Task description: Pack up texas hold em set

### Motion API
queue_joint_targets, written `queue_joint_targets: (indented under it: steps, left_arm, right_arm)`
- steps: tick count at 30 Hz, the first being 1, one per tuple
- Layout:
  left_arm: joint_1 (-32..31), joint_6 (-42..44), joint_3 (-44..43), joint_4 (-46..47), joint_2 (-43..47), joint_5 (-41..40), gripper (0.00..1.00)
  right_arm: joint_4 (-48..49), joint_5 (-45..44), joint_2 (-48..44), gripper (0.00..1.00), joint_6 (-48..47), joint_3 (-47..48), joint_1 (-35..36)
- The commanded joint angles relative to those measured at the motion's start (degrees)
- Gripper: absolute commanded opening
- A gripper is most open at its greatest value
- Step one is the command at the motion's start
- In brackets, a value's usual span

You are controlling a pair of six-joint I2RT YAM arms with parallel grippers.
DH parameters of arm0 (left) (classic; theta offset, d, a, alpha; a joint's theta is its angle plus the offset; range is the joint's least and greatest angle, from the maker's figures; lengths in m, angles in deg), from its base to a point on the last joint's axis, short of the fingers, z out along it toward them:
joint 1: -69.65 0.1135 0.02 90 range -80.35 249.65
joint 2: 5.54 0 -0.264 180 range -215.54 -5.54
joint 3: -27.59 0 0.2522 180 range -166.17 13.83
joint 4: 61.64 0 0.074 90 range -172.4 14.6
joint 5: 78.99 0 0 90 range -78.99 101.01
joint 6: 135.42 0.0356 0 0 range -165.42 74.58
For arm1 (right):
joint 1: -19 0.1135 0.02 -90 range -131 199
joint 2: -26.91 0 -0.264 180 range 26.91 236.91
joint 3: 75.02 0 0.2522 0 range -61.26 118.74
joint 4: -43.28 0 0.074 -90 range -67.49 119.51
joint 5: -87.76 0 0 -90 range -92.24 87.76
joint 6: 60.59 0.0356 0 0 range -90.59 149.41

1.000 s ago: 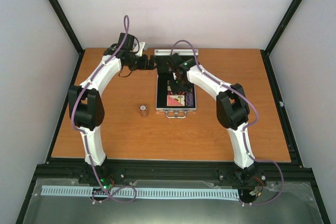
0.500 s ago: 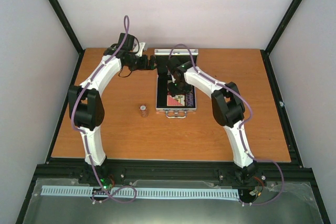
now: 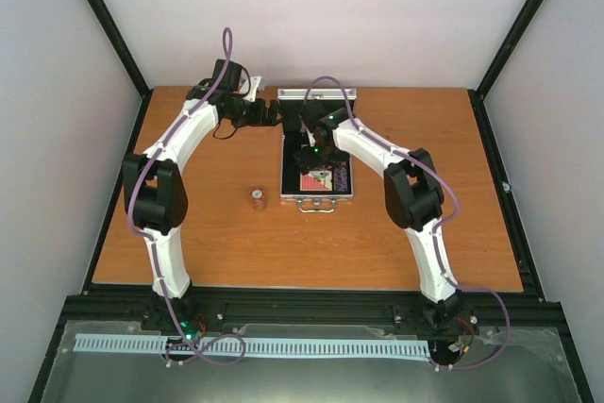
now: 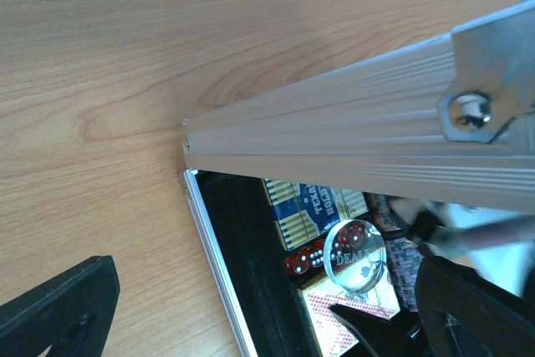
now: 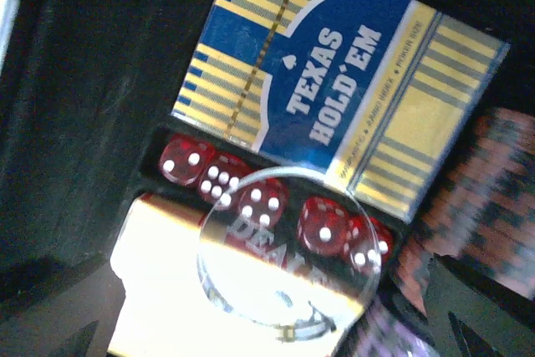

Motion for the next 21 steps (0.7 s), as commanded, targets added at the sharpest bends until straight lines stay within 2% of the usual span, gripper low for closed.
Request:
queue_joint_targets:
  steps: [1,11,15,21]
  left_arm:
    - [0.42,0.83,-2.67,-1.04,2.71,0.28,1.00]
    - [0.45,0.47,-3.62,-1.20,4.57,-0.04,1.00]
    - [0.42,0.64,-4.84,-1.88,4.58,0.31,1.00]
    - [0.45,0.91,-3.95,-1.88,5.21,0.01,1.00]
  right_arm:
    - [-2.43,0.94,-7.85,1.00,-0.69,-0.84,1.35]
    - [-5.44,6.18,-12.47,1.00,-3.05,-2.77,14.36]
    - [-4.81,9.83,-10.15,0.99,-3.04,-1.34,17.23]
    - [-6.34,10.88,-4.01,0.97,-4.21,6.50,18.44]
